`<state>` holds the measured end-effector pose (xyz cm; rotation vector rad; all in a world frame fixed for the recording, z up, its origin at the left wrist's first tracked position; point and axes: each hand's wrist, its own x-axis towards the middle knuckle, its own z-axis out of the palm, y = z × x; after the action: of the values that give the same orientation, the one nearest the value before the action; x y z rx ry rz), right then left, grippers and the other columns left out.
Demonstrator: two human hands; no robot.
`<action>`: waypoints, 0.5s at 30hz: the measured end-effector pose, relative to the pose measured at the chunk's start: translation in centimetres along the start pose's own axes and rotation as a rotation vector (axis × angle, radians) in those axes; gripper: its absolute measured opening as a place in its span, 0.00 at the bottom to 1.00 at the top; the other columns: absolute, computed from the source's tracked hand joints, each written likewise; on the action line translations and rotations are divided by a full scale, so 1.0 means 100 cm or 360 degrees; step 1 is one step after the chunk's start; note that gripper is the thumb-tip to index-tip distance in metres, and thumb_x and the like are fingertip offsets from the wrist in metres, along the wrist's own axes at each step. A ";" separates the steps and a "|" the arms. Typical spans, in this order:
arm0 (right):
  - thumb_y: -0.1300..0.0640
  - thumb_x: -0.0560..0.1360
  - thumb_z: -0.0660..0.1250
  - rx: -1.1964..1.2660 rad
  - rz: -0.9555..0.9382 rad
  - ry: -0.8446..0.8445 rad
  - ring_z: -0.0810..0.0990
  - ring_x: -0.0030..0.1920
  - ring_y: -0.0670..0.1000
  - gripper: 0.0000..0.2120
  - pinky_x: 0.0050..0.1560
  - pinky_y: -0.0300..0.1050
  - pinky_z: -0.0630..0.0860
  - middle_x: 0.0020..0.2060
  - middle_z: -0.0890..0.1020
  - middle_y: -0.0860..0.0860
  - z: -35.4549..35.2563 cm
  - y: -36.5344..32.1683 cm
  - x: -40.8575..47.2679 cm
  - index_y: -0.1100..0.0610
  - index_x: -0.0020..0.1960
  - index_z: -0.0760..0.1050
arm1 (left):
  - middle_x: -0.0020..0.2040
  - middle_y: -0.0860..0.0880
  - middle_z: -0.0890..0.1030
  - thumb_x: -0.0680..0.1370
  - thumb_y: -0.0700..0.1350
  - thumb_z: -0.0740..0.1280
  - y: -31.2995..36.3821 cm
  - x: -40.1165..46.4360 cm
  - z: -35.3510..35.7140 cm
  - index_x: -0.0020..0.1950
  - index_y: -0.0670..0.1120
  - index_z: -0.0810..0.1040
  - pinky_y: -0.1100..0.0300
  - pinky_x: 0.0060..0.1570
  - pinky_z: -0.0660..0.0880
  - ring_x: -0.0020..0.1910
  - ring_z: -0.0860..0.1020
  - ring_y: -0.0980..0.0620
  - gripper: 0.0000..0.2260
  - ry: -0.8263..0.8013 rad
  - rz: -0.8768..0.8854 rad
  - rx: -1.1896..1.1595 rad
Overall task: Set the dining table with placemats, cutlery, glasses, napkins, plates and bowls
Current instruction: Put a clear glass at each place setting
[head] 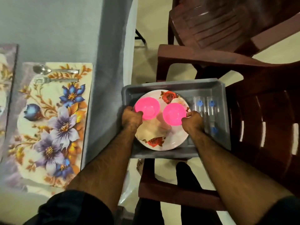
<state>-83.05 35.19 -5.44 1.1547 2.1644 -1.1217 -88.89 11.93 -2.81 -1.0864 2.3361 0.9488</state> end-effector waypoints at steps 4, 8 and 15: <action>0.60 0.71 0.70 0.0013 0.0073 -0.0027 0.83 0.48 0.60 0.12 0.41 0.44 0.77 0.50 0.84 0.55 0.016 -0.003 0.003 0.55 0.55 0.80 | 0.50 0.44 0.85 0.68 0.51 0.78 -0.004 0.007 0.012 0.56 0.48 0.77 0.42 0.40 0.86 0.41 0.86 0.39 0.20 -0.0034 -0.0044 -0.0118; 0.52 0.66 0.74 0.0157 0.0126 -0.0023 0.87 0.40 0.57 0.10 0.42 0.56 0.86 0.48 0.86 0.50 0.017 0.011 0.015 0.47 0.45 0.76 | 0.52 0.46 0.86 0.68 0.64 0.73 0.002 -0.011 0.000 0.60 0.49 0.77 0.44 0.46 0.85 0.46 0.86 0.41 0.28 0.0045 0.0124 0.0042; 0.48 0.70 0.77 0.0084 -0.0013 0.0073 0.86 0.42 0.53 0.11 0.46 0.54 0.86 0.43 0.85 0.47 -0.037 0.034 -0.011 0.46 0.49 0.78 | 0.55 0.47 0.82 0.79 0.56 0.71 0.001 -0.067 -0.023 0.63 0.47 0.76 0.56 0.42 0.76 0.50 0.82 0.45 0.18 0.0388 0.0757 0.0455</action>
<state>-79.60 38.82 -4.13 1.2067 2.1875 -1.1731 -84.99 13.77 2.74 -0.5681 2.8959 0.6211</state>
